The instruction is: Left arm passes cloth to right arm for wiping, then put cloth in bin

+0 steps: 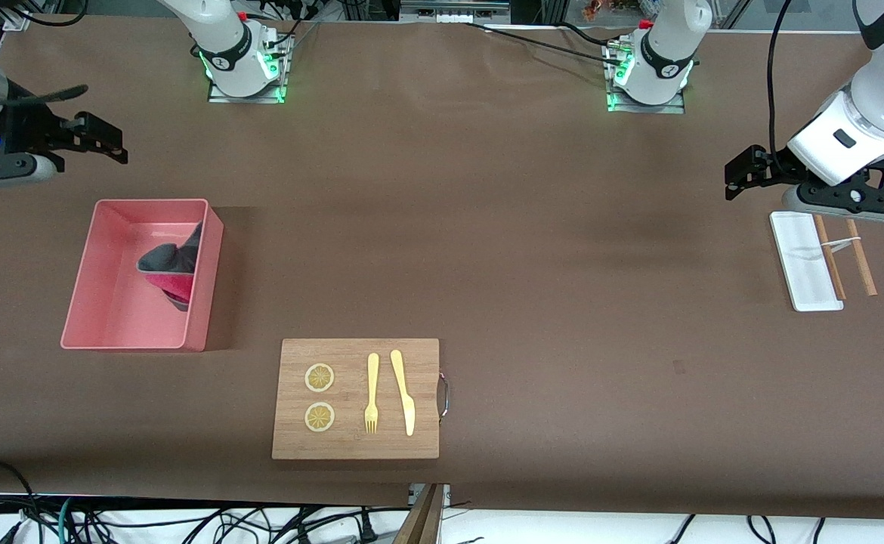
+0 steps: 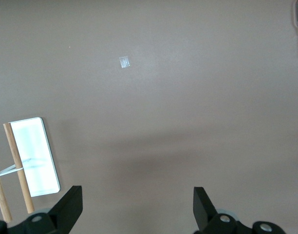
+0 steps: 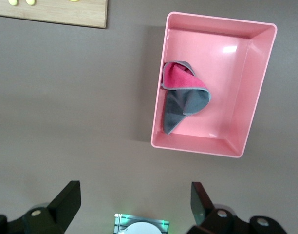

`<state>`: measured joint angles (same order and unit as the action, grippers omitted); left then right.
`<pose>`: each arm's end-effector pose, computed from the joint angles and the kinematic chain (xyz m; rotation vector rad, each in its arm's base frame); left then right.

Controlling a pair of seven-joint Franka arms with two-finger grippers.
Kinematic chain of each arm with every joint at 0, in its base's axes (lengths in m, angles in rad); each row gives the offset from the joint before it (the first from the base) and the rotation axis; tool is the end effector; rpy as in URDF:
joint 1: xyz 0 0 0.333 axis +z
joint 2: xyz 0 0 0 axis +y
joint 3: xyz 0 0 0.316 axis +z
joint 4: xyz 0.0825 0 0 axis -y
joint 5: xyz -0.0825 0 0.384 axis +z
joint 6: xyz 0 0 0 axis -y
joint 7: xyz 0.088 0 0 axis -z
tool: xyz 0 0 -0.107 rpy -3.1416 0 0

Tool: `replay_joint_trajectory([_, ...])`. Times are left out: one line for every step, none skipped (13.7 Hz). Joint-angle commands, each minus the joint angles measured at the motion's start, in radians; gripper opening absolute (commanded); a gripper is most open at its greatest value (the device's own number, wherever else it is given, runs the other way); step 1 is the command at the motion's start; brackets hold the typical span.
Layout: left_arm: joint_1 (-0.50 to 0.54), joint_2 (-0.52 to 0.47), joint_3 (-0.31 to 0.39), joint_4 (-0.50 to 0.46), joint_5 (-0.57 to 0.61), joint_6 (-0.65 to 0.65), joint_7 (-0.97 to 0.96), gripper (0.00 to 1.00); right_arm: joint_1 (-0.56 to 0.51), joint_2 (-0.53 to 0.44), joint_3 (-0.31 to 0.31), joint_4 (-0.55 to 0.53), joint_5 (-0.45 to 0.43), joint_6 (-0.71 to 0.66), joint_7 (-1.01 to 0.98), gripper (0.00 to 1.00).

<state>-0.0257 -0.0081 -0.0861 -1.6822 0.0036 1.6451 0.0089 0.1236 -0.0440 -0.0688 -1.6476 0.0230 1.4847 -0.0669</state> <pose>0.5518 -0.0618 0.5826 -3.1298 0.1896 0.0451 0.5288 0.0308 0.6055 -3.1035 -0.1904 0.1850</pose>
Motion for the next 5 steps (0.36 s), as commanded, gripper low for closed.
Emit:
replay_joint_trajectory([0.006,-0.023,-0.007,-0.014,0.026,-0.007,0.02,1.0,-0.009,0.01,0.009,0.029,0.005,-0.021,0.029,1.0])
replay_joint_trajectory([0.006,-0.024,-0.007,-0.014,0.026,-0.007,0.02,1.0,-0.009,0.01,0.009,0.029,0.003,-0.015,0.027,1.0])
replay_joint_trajectory([0.006,-0.024,-0.007,-0.014,0.026,-0.007,0.02,1.0,-0.009,0.01,0.009,0.029,0.003,-0.015,0.024,1.0])
replay_joint_trajectory([0.006,-0.024,-0.007,-0.014,0.027,-0.007,0.02,1.0,-0.009,0.01,0.009,0.029,0.003,-0.014,0.022,1.0])
replay_joint_trajectory([0.006,-0.024,-0.007,-0.014,0.027,-0.007,0.02,1.0,-0.009,0.01,0.009,0.029,0.003,-0.015,0.019,1.0])
